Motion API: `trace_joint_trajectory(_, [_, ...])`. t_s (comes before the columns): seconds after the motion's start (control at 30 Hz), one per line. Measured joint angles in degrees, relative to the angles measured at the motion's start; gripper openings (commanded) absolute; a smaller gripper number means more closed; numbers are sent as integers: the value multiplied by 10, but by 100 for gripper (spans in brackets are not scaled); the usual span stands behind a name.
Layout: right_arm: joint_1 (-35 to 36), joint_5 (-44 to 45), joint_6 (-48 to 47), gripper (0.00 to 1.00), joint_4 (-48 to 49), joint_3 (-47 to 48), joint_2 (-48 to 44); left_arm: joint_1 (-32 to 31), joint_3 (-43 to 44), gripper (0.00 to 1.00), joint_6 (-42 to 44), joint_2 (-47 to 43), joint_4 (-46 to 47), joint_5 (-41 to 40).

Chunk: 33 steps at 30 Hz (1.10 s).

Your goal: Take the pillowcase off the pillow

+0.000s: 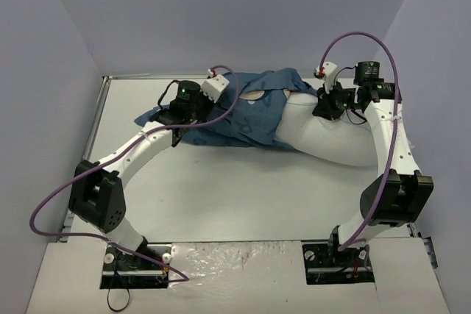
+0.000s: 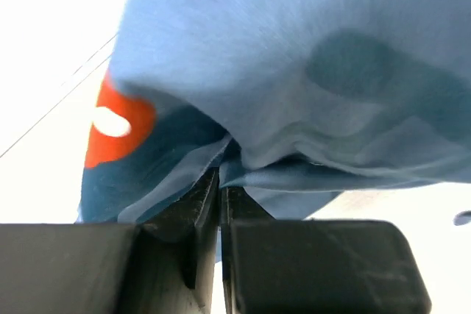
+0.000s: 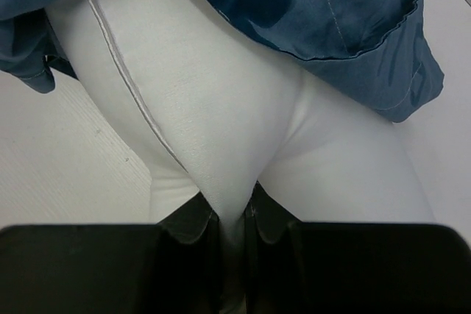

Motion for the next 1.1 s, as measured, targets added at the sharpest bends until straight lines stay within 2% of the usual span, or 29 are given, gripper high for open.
trace_joint_trajectory(0.13, [0,-5,-46,0,-45,14,-4,-5,-28,2,-26,-65,-13,2])
trace_joint_trajectory(0.23, [0,-22,-95,0,-110,68,-9,-21,-74,2,-55,-183,-29,-8])
trace_joint_trajectory(0.33, [0,-65,-90,0,-158,131,-23,-40,-90,2,-94,-315,-37,-22])
trace_joint_trajectory(0.47, [8,-142,21,0,-144,144,-78,-41,-87,2,-137,-412,-38,-59])
trace_joint_trajectory(0.6, [22,-131,159,2,-36,53,-109,-18,-63,2,-168,-384,-23,-85])
trace_joint_trajectory(0.67, [23,-93,197,19,-7,23,-73,1,-64,2,-192,-326,-7,-82])
trace_joint_trajectory(0.7, [23,-65,214,41,7,21,-38,10,-64,2,-203,-291,1,-80])
trace_joint_trajectory(0.73, [22,-41,229,51,26,22,1,15,-61,15,-212,-262,6,-80])
trace_joint_trajectory(0.77, [20,-11,237,68,53,23,30,19,-50,33,-216,-219,2,-79])
trace_joint_trajectory(0.8, [13,6,244,76,73,26,79,21,-38,51,-219,-171,-6,-79])
trace_joint_trajectory(0.83, [7,20,247,84,91,31,110,22,-26,82,-222,-132,-20,-83])
trace_joint_trajectory(0.87, [1,35,247,99,111,35,126,22,-16,89,-219,-105,-36,-87])
trace_joint_trajectory(0.97, [-17,65,222,100,122,46,112,11,12,94,-215,-80,-77,-102])
trace_joint_trajectory(1.1, [-9,54,144,100,100,47,-7,-8,57,94,-204,-140,-87,-90])
